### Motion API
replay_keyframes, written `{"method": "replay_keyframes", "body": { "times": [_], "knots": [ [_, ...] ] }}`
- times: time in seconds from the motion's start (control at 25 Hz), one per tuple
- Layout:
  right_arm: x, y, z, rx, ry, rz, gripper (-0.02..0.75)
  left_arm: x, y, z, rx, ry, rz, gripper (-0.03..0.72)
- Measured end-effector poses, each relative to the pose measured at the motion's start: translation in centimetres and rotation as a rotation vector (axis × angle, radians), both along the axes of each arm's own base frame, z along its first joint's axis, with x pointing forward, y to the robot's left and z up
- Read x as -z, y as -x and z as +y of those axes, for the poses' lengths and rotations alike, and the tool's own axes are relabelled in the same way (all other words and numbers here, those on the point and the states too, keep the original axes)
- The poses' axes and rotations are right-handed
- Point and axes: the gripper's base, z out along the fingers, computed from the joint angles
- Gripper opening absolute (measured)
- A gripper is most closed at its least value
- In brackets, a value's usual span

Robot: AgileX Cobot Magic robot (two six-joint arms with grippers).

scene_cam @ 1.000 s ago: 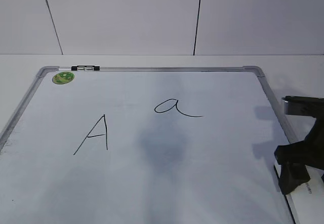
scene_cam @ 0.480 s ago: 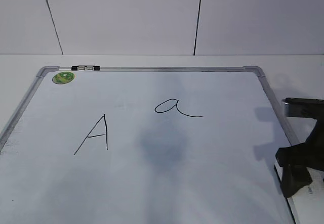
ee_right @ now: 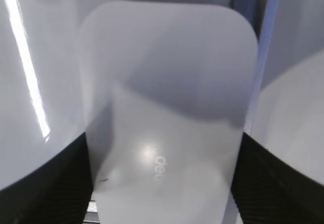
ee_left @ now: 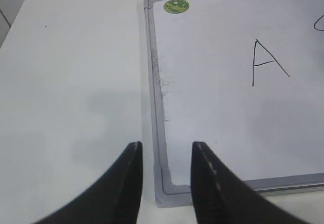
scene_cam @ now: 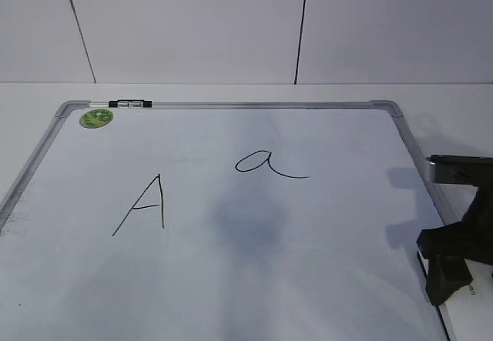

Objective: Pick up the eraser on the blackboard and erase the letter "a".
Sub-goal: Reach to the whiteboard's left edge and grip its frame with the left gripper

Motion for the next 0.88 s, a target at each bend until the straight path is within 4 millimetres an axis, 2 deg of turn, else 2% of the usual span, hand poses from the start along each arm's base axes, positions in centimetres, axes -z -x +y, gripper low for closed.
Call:
{"method": "replay_keyframes", "body": {
  "times": [0.88],
  "knots": [
    [0.00, -0.03, 0.00, 0.000, 0.000, -0.004, 0.576, 0.00, 0.00, 0.00, 0.000, 0.000, 0.000, 0.245]
  ]
}}
